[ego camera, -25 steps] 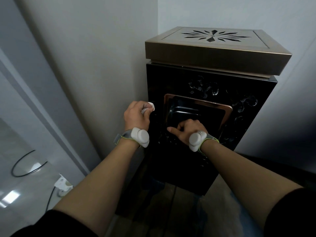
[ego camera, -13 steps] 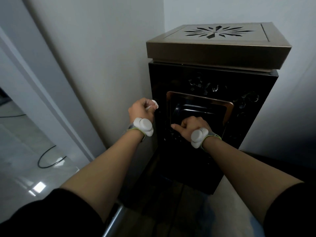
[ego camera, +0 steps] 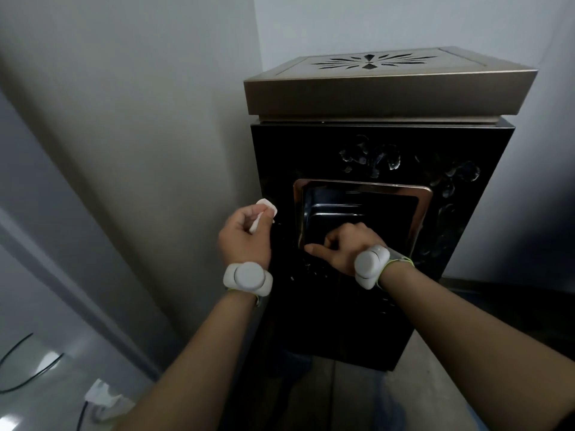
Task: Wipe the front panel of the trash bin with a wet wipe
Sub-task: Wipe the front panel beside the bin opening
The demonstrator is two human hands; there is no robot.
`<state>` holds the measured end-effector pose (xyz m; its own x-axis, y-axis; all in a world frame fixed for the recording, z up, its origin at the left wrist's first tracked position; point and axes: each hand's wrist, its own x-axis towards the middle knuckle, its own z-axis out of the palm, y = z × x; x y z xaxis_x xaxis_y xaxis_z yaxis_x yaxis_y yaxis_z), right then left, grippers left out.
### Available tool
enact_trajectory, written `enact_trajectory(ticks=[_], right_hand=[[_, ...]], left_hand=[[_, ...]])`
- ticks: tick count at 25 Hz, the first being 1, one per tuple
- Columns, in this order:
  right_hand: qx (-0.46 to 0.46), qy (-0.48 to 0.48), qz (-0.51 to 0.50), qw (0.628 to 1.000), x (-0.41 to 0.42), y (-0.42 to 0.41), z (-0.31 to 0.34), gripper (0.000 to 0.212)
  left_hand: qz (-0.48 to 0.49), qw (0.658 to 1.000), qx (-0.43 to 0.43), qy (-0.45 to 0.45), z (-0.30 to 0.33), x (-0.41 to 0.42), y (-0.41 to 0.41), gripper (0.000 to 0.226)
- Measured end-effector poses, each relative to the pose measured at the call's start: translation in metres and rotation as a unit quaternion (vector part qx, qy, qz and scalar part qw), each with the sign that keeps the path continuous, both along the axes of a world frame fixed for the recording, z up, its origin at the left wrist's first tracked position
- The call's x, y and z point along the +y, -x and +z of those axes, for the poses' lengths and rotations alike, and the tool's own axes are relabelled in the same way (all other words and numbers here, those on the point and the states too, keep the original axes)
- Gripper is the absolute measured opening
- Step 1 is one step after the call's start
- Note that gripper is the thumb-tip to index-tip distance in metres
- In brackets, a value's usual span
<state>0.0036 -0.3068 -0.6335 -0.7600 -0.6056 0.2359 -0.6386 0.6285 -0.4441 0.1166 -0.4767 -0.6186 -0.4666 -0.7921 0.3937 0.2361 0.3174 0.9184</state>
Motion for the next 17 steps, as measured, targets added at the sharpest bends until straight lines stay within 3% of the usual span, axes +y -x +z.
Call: enact_trajectory(ticks=[4,9,17], right_hand=[[0.026,-0.004,-0.024,0.999,-0.002,-0.005,0.000,0.057],[0.021,-0.020,-0.033,0.999,-0.001,-0.009,0.005,0.056],[0.001,-0.032,-0.052,0.998,-0.002,-0.013,0.010,0.058]], left_hand=[[0.014,0.999,0.014,0.047,-0.011,0.008,-0.003,0.011],[-0.010,0.981,0.003,0.193,-0.008,0.019,-0.003,0.010],[0.000,0.960,-0.017,0.280,-0.002,0.009,0.002,0.006]])
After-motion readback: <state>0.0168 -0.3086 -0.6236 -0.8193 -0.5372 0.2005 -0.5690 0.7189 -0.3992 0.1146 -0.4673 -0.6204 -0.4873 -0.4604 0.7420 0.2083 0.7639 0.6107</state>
